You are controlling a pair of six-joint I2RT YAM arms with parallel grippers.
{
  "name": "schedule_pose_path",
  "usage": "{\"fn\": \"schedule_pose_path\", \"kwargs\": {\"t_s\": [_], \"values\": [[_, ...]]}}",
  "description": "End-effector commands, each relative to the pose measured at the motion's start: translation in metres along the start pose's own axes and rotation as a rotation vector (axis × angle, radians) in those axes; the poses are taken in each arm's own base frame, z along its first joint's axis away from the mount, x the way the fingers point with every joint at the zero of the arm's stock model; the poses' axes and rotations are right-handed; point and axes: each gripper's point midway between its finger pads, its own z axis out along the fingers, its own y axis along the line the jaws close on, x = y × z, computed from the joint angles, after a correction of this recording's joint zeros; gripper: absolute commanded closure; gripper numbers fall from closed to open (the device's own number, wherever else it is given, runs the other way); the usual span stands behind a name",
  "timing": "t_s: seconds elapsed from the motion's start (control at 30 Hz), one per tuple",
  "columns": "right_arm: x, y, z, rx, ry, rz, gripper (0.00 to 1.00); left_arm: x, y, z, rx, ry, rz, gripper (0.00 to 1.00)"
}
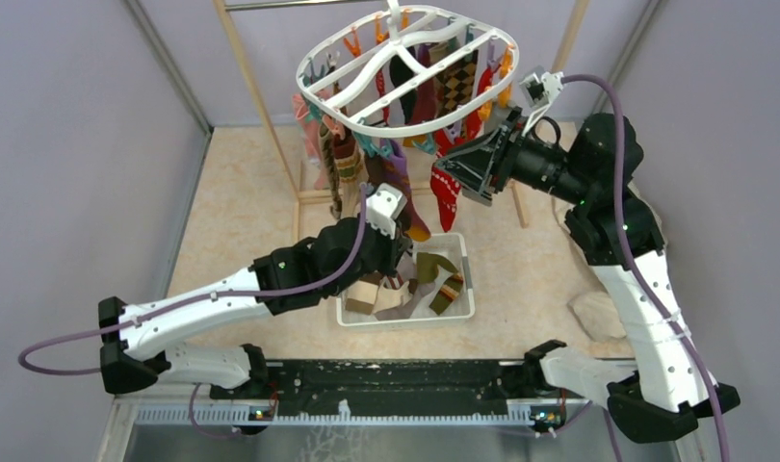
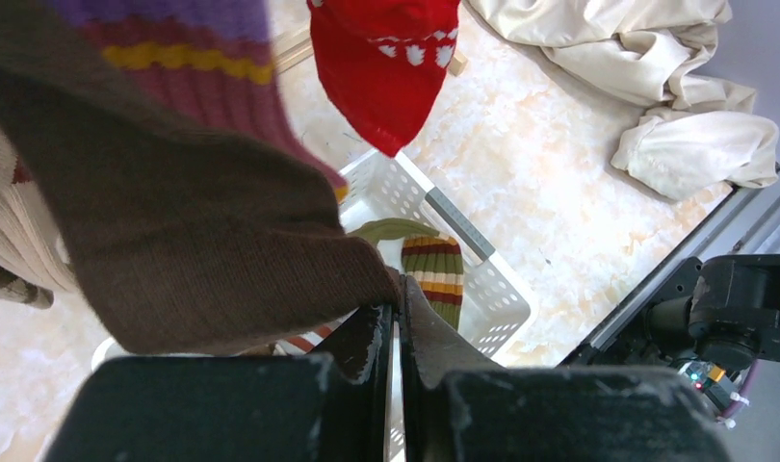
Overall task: Remove the socks clipped to the hanger
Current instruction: Adjust the hanger on the clothesline.
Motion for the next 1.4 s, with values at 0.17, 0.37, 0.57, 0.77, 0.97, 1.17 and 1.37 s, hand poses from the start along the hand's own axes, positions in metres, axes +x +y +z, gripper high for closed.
{"fn": "schedule_pose_path", "kwargs": {"t_s": [0.17, 0.37, 0.57, 0.77, 0.97, 1.17, 1.37], "values": [[-0.017, 0.044, 0.039, -0.176, -0.037, -0.014, 0.55, 0.005, -0.006, 0.007, -0.04, -0.002, 0.045, 0.93], [-0.033, 0.032, 0.063, -0.044, -0.056, -0.023, 0.56, 0.009, -0.002, 0.005, -0.056, 0.005, 0.053, 0.93], [-0.04, 0.006, 0.076, 0.075, -0.097, -0.002, 0.56, 0.013, 0.004, 0.0, -0.074, 0.01, 0.056, 0.93], [-0.034, -0.021, 0.073, 0.214, -0.098, -0.015, 0.56, 0.009, 0.011, -0.01, -0.086, -0.002, 0.046, 0.93], [-0.034, -0.044, 0.061, 0.341, -0.105, -0.059, 0.55, 0.005, 0.011, -0.016, -0.073, -0.01, 0.039, 0.93], [-0.039, -0.082, 0.047, 0.447, -0.13, -0.046, 0.55, 0.001, 0.008, -0.021, -0.057, -0.016, 0.038, 0.93], [-0.048, -0.124, 0.034, 0.545, -0.146, -0.059, 0.53, -0.004, 0.006, -0.024, -0.048, -0.026, 0.037, 0.93]]}}
